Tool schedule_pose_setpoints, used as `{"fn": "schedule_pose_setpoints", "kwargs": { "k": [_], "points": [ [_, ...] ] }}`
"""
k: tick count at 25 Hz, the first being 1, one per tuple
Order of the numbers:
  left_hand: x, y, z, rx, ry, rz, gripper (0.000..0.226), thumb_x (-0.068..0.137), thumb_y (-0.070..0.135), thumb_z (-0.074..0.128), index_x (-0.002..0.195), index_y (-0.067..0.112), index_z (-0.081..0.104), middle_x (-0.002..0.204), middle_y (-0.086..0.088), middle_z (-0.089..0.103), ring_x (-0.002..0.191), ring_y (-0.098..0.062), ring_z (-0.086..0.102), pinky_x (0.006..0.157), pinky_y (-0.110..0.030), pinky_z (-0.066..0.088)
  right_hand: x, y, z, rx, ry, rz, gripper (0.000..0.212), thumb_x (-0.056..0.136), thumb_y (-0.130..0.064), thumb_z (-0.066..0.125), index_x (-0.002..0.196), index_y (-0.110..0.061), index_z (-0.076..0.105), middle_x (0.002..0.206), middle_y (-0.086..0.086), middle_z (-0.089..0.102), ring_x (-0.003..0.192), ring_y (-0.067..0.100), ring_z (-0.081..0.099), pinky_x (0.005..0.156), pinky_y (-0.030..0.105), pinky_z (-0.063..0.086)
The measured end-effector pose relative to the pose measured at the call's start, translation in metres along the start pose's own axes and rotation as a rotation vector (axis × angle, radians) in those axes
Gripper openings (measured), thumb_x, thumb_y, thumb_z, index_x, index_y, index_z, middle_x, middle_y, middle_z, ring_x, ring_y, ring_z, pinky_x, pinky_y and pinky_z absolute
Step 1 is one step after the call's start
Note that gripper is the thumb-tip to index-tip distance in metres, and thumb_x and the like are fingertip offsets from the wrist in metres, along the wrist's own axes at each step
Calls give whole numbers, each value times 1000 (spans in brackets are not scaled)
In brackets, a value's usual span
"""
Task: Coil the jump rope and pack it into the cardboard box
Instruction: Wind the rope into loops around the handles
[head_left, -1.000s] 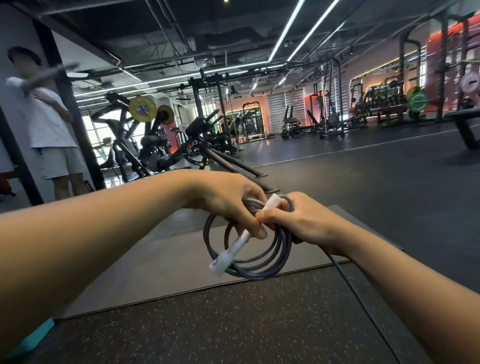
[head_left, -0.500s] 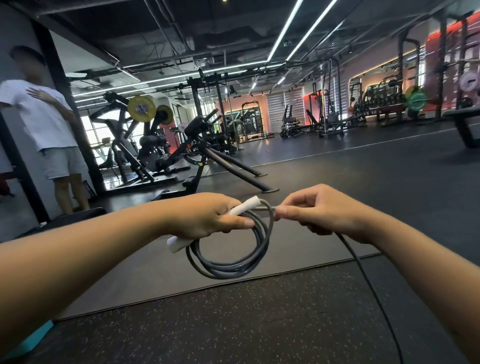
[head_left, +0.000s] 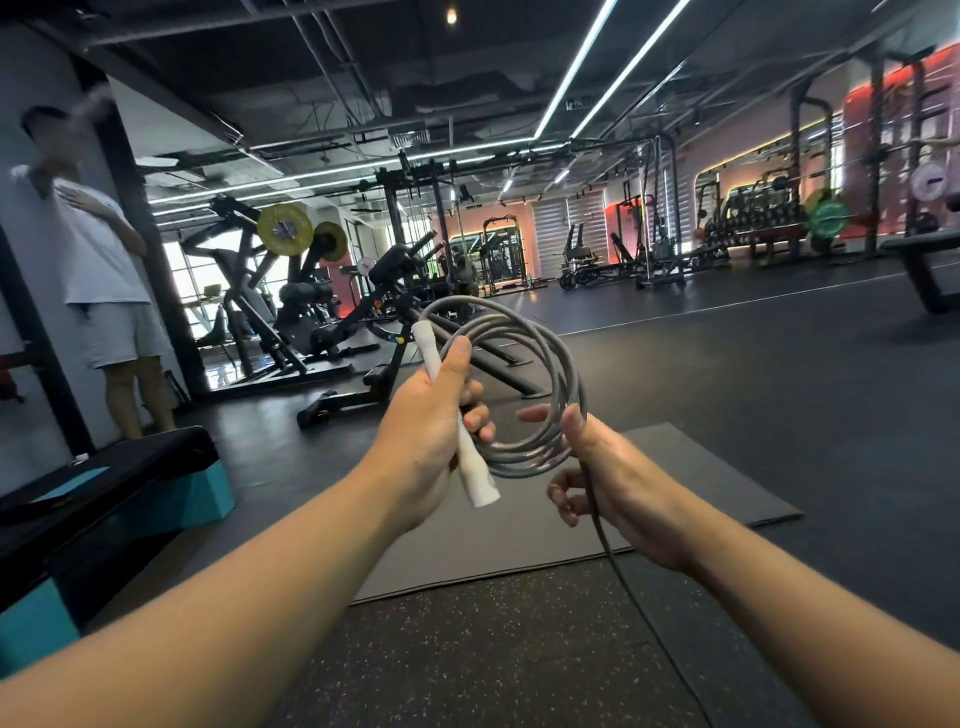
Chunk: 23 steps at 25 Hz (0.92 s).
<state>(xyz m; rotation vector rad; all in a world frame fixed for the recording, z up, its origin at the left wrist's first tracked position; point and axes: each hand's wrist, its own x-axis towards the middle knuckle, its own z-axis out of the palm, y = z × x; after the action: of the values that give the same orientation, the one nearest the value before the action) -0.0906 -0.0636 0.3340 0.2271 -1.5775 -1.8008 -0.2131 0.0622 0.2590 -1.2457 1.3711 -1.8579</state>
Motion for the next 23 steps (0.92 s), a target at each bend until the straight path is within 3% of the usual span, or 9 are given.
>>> {"fn": "schedule_pose_setpoints", "kwargs": {
  "k": [2,4,7,11,14,16,19,22,23],
  "points": [
    [-1,-4,13,-114,122,8,31,103,40,55,87,16,44,60,6,36,45,-10,34,48,-26,40,-1,5,14,111,6,-4,85,65,-85,65,130,-31,65,113,25,60,58,14,48,51,31,39],
    [-1,-10,19,-194,209,10,31,103,41,55,87,16,46,60,5,36,47,-12,37,52,-29,44,-1,8,27,181,23,-22,77,72,-76,69,131,-27,63,96,13,61,52,12,38,47,29,28],
    [-4,-20,27,-195,303,22,36,103,45,52,87,13,47,63,3,39,63,-22,53,76,-47,56,0,3,40,211,133,-53,62,81,-57,71,126,-14,64,78,6,58,43,10,31,43,23,21],
    [-14,-23,37,-45,476,85,37,105,48,43,89,17,54,63,6,54,49,-7,59,61,-33,47,-3,-9,48,155,204,-40,45,94,-51,61,116,-12,68,78,10,70,38,20,47,35,23,34],
    [-17,-27,40,70,543,118,54,106,51,37,93,7,65,71,2,67,54,-8,64,56,-26,48,-5,-12,59,157,318,17,45,95,-51,63,106,-8,64,71,13,60,37,18,45,36,22,31],
    [-19,-31,43,98,545,107,63,106,53,36,89,4,72,72,-2,71,61,-17,66,55,-29,47,-4,-10,65,182,419,29,37,96,-46,64,93,-9,62,60,10,54,37,15,40,38,22,30],
    [-22,-33,33,81,419,54,56,104,51,44,86,7,73,71,-2,75,57,-14,68,49,-28,52,2,-7,62,151,472,25,28,99,-38,61,91,-12,60,51,7,57,36,16,39,39,22,29],
    [-19,-30,4,151,302,16,35,93,39,69,104,5,70,92,-6,82,83,-19,72,82,-42,62,8,-12,44,-17,454,-3,23,101,-31,60,87,-12,60,51,10,58,30,14,36,38,18,27],
    [-19,-25,-6,144,275,21,36,89,32,75,113,7,67,106,-12,80,90,-22,71,85,-45,63,10,-13,38,-98,427,-7,22,101,-29,59,86,-13,60,50,7,59,28,12,36,36,18,27]
  ]
}}
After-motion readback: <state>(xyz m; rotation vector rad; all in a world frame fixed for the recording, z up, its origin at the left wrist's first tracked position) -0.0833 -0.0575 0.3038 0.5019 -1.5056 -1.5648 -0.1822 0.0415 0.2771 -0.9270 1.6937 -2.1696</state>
